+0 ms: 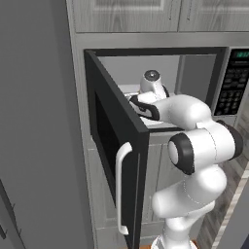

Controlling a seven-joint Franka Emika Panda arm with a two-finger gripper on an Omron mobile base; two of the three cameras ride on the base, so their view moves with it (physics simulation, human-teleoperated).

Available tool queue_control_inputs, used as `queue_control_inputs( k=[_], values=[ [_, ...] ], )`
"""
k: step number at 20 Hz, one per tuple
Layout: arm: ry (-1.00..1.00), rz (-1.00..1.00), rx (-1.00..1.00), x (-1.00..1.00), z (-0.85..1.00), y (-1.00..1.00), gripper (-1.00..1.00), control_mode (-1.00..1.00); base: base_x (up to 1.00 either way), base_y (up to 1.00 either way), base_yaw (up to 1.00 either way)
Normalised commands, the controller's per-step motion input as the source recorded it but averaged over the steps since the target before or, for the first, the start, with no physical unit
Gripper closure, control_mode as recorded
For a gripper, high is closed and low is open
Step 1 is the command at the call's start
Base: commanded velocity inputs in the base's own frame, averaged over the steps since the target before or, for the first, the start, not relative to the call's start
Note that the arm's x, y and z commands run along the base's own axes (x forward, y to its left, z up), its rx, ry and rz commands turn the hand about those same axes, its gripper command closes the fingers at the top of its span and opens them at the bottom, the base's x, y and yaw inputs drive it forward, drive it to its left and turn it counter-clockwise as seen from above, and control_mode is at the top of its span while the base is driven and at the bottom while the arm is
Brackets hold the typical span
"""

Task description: Pick the hotdog bun from the counter and place it in the microwave. Then turn on the microwave.

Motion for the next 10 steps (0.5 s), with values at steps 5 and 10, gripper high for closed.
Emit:
queue_control_inputs(
  k=[5,10],
  values=[
    [0.00,0.00,0.00,0.15,-0.07,0.00,1.00,-1.00,0.00,0.00,0.00],
    [0.00,-0.01,0.00,0.13,-0.07,0.00,1.00,-1.00,0.00,0.00,0.00]
  ],
)
